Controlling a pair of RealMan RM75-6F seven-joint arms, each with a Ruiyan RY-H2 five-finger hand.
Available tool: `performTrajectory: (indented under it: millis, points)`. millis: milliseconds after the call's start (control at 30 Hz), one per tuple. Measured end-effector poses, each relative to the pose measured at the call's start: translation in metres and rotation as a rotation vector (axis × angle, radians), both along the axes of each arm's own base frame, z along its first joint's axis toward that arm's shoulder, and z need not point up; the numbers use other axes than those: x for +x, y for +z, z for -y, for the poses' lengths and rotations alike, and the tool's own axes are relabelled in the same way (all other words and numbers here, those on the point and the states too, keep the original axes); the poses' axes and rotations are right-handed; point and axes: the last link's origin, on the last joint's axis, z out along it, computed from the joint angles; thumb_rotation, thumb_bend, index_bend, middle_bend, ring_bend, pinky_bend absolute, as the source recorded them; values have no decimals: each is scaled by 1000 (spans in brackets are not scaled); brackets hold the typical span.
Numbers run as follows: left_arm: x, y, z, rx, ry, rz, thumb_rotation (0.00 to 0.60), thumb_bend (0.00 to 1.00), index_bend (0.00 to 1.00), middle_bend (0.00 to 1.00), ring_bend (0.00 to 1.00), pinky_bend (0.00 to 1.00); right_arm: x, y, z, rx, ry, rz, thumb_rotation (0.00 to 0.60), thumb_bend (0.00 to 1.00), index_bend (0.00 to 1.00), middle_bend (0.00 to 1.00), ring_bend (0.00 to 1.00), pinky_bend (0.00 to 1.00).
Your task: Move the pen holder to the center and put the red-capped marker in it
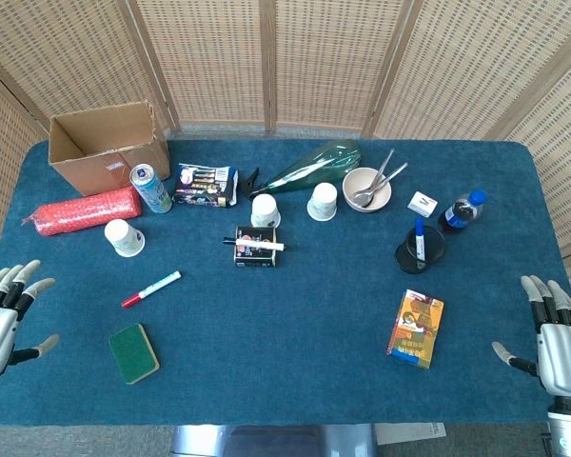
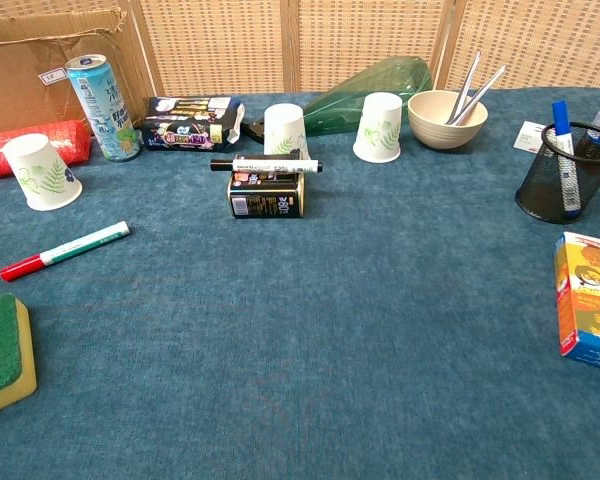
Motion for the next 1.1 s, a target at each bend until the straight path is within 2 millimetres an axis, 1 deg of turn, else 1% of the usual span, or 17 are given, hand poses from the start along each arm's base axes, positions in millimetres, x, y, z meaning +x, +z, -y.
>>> performTrajectory:
  millis: [200,300,500,600,700,800,867,933,1100]
  points:
    - [6,5,-1,-13,-8,8,600,185,213,0,0,0,-2,-3,1,24,-10,8,600,0,0,0,0,142]
    - [12,8,-1,-18,-7,38,600,185,212,0,0,0,-3,-5,3,45,-18,26,600,0,0,0,0,142]
    - [30,24,-4,-16,-4,88,600,185,213,0,0,0,-11,-13,15,90,-43,95,600,0,0,0,0,142]
    - [42,31,-7,-10,-8,109,600,185,213,0,0,0,-18,-18,24,118,-57,133,600,0,0,0,0,142]
    - [54,39,-11,-4,-19,126,600,185,213,0,0,0,-23,-23,37,138,-67,182,600,0,0,0,0,142]
    - [64,46,-14,5,-39,136,600,185,213,0,0,0,-28,-27,54,152,-77,235,600,0,0,0,0,142]
    - [71,49,-15,9,-55,138,600,185,213,0,0,0,-30,-28,70,152,-78,269,600,0,0,0,0,142]
    - [76,51,-17,12,-68,139,600,185,213,0,0,0,-29,-28,86,147,-74,296,600,0,0,0,0,142]
    - [82,53,-17,14,-87,138,600,185,213,0,0,0,-23,-29,116,139,-57,314,600,0,0,0,0,143]
